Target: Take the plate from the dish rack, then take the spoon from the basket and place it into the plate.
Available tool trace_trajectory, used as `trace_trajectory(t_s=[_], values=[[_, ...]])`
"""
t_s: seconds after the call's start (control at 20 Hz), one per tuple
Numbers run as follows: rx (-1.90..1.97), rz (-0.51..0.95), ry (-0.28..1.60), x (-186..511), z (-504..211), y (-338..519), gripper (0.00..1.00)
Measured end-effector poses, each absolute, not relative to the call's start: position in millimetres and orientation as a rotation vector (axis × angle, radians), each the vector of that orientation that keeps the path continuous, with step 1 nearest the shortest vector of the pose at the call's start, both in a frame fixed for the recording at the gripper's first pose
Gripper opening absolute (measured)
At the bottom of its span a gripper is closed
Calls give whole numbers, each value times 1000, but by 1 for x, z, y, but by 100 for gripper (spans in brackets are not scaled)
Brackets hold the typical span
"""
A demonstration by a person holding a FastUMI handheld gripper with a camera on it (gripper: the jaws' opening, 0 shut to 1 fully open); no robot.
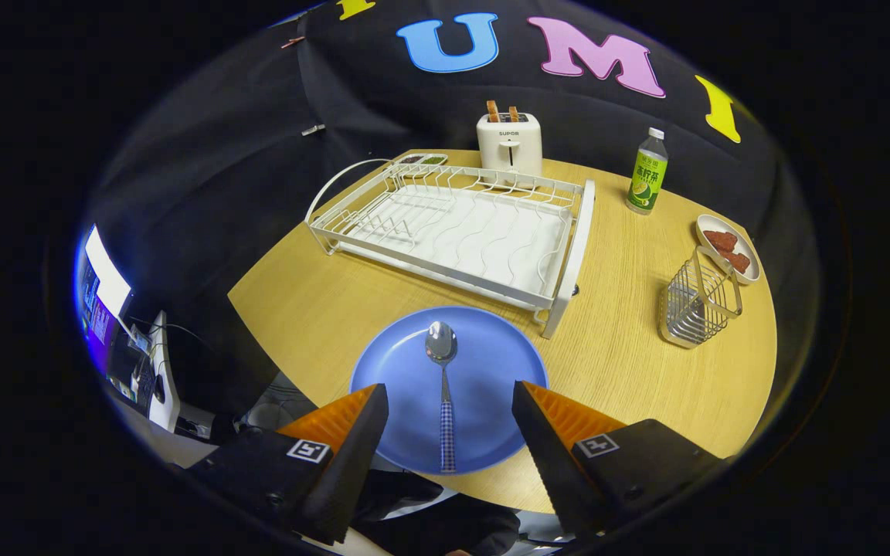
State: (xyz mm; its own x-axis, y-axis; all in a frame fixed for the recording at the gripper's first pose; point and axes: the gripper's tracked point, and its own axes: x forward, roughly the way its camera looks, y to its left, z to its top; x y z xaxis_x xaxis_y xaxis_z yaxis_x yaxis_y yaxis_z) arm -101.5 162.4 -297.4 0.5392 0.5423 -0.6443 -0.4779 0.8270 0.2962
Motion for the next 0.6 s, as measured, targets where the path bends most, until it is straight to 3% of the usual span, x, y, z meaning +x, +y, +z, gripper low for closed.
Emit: trace_trajectory(t_s=[0.6], values=[[114, 526, 575, -55, -204, 137, 99]])
